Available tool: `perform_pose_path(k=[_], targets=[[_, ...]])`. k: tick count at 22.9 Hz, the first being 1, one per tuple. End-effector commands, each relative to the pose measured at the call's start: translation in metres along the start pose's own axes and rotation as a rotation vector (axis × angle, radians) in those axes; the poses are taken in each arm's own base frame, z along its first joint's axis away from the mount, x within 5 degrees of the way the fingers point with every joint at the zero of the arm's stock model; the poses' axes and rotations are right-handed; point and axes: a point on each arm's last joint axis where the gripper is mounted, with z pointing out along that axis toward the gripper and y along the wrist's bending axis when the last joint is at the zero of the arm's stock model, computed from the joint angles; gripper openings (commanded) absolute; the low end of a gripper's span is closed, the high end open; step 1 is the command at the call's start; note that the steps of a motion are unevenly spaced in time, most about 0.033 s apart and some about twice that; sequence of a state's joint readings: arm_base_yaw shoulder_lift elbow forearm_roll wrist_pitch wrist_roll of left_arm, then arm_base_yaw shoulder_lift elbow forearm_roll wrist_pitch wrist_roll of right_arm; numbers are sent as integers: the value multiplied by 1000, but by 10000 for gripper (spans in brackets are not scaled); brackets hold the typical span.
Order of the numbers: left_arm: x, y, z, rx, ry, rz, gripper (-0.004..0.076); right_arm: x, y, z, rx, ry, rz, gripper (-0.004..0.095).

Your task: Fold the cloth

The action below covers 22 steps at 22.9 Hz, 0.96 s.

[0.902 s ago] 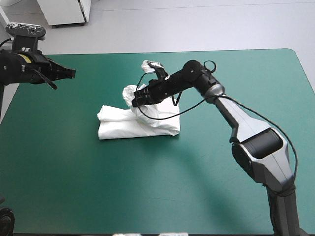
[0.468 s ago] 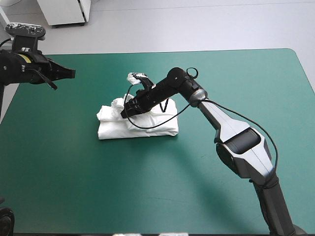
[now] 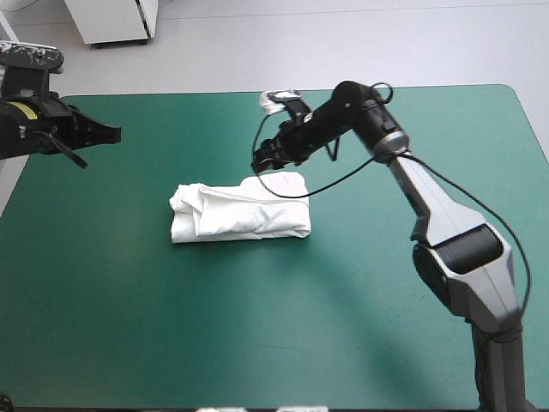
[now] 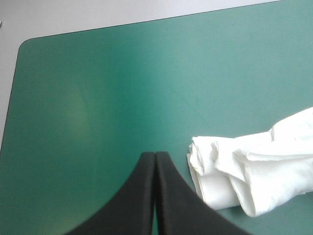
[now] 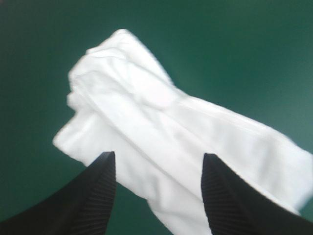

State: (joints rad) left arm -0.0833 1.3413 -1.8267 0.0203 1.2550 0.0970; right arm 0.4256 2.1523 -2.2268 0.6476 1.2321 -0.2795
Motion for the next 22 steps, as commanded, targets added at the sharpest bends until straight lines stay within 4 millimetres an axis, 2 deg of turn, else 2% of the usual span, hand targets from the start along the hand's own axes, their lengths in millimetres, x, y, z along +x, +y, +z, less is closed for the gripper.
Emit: perform_pose_path(k=[1,5,8,17,22], targets=[[4,0,-24,-8,-71,-9,-9,5,-4,-75,106,-81,37,512],[7,0,-28,-7,-85,-10,-9,29,-30,-94,149,-69,119,514],[7,0,-29,-7,-87,-10,-9,41,-41,-82,143,-34,172,514],[7,0,-28,-14,-83,-3,-9,55,-73,1,-24,74,269,516],[9,3,-28,-48,-69,6,-9,61,-88,27,-69,95,326,515]])
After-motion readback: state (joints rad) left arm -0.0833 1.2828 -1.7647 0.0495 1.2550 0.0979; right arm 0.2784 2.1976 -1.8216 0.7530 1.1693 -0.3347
